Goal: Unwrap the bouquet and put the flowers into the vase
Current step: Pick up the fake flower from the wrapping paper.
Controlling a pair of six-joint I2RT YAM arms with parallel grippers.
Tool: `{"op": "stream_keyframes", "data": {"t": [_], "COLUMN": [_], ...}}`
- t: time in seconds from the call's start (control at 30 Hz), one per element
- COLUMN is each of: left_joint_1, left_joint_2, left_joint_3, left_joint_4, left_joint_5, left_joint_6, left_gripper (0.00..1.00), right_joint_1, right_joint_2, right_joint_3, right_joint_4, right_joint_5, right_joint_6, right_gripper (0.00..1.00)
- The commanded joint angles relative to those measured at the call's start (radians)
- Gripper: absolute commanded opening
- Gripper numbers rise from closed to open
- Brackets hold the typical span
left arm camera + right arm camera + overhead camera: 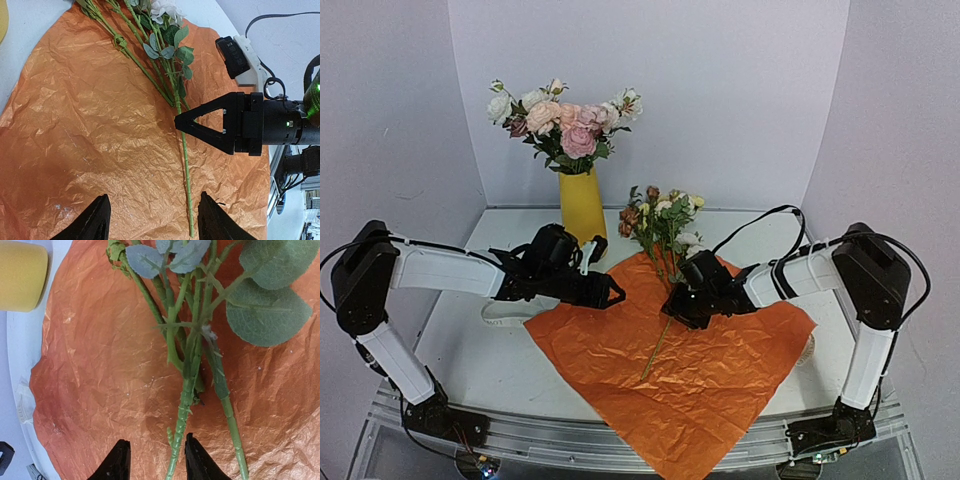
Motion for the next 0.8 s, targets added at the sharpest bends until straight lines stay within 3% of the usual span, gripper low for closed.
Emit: {"op": "stream_keyframes", "data": {"t": [0.0,0.23,0.33,0.37,0.43,0.47,0.77], "left_joint_1": [0.005,0.005,0.006,0.006,0.005,0.006,0.005], "left_joint_2": [-0.054,-0.057,-0.06,-0.062,-0.067,-0.07,-0.086], "left_joint_3": [0.001,-0.002,-0.005,-0.007,-0.012,-0.014,-0.03], "left_joint_4": [0.004,0.004,0.004,0.004,0.004,0.004,0.003], "left_joint_5": [0.005,0.005,0.004,0.003,-0.002,-0.004,-0.02], "left_joint_6": [0.023,0.031,0.034,0.034,0.034,0.035,0.035], "left_gripper": [0.61,0.61,0.61,0.61,0.61,0.61,0.61], "right_joint_1": [0.007,0.015,0.015,0.015,0.015,0.015,0.018], "right_joint_2": [0.017,0.062,0.071,0.072,0.058,0.041,-0.28], "right_joint_3": [0.018,0.059,0.069,0.069,0.066,0.061,-0.049], "right_joint_4": [0.0,-0.007,-0.018,-0.021,-0.027,-0.033,-0.09], "right_joint_5": [0.038,0.049,0.071,0.073,0.076,0.097,0.295], "right_joint_6": [0.047,0.053,0.057,0.059,0.064,0.066,0.06], "right_gripper": [0.39,0.36,0.29,0.24,0.04,0.0,0.0]}}
